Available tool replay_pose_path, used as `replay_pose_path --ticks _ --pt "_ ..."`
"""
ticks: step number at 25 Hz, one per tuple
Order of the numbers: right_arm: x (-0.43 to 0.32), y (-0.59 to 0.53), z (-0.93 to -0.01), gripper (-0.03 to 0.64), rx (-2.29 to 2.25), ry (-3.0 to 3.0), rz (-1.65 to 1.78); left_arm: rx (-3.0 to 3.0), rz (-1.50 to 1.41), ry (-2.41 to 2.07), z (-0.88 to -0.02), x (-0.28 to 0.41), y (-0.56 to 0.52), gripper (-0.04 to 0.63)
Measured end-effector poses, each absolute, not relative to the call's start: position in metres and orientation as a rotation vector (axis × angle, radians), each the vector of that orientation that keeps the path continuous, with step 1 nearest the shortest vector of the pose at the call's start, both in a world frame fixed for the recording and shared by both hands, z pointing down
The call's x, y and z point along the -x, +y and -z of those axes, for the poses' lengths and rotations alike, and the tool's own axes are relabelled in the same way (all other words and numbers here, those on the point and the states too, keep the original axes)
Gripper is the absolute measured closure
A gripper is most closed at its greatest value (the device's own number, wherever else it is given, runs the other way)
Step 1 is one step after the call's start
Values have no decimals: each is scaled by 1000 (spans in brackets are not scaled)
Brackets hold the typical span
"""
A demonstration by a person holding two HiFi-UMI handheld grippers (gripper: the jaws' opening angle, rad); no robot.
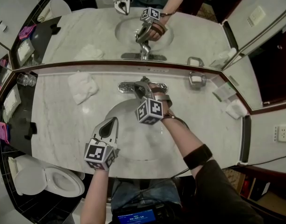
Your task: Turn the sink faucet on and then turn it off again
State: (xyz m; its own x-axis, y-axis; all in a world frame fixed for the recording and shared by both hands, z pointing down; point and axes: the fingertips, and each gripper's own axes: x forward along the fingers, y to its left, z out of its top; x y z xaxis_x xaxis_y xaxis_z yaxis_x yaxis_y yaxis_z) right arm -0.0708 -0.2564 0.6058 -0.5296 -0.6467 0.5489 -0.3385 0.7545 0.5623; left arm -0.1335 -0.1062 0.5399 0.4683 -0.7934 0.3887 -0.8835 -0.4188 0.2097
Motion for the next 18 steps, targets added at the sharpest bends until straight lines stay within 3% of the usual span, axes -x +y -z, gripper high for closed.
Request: replay_pose_path --ticks 9,18 --pt "55 -272 -598 531 -877 -2305 157 -2343 -322 -1409 -530 132 -113 595" --pt "53 -273 -600 528 -893 -2280 172 -2345 -311 -1406 -529 130 -110 595"
